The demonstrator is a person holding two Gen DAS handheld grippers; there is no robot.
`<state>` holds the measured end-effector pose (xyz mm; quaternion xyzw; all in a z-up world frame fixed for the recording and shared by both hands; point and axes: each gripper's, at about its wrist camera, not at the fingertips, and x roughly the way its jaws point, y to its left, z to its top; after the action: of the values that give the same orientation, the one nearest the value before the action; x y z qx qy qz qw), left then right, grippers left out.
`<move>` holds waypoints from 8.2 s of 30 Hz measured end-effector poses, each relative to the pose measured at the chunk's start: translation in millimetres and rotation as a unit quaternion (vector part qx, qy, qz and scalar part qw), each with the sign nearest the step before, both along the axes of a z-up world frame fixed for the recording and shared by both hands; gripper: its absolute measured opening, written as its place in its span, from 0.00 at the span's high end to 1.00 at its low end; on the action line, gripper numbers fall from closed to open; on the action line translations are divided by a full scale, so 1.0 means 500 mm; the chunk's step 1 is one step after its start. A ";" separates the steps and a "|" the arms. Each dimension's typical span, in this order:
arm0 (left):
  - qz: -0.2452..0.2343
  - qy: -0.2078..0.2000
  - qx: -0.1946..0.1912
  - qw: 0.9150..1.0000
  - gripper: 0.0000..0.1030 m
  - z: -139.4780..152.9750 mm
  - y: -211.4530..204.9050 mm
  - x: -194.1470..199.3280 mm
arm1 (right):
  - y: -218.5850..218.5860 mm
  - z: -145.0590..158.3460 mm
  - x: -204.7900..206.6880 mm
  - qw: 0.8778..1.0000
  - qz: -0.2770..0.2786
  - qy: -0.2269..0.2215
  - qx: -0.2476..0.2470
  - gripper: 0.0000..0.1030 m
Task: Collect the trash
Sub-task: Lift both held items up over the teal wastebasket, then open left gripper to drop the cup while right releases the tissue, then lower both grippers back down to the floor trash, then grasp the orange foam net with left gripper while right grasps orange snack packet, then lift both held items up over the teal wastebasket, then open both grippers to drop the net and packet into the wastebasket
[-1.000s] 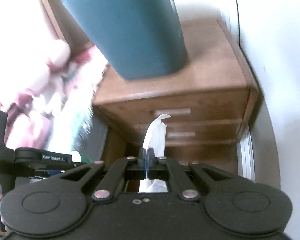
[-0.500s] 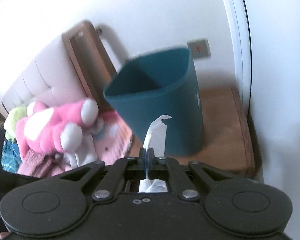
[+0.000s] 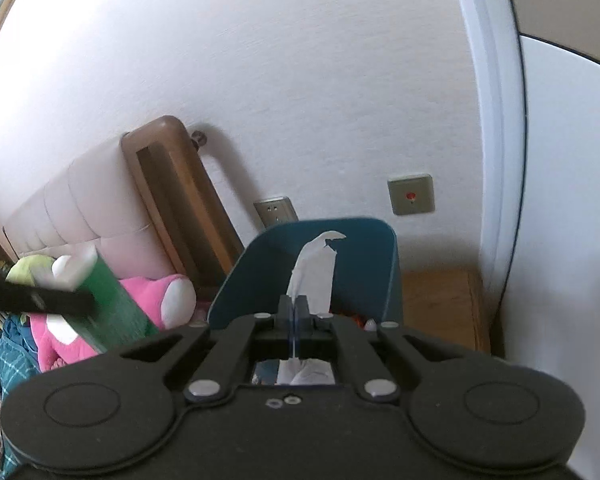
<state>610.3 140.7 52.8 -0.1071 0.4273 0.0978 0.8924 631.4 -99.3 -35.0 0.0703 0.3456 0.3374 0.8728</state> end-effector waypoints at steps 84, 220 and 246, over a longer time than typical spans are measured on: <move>-0.011 0.051 -0.013 0.999 0.00 -0.806 -0.038 -0.206 | -0.068 -0.571 -0.194 0.986 0.020 0.093 -0.135 0.32; -0.068 -0.238 0.048 0.968 0.83 -0.438 -0.020 -0.190 | 0.028 -0.244 -0.186 0.976 -0.074 -0.187 -0.087 0.74; -0.001 -0.113 0.138 0.984 0.82 -0.482 0.027 0.180 | 0.154 -0.293 0.076 0.972 0.023 -0.181 -0.146 0.73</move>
<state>700.4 154.4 -188.2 0.0065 0.3060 0.1424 0.9413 669.3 -22.3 -181.7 -0.1284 0.2291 0.3106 0.9135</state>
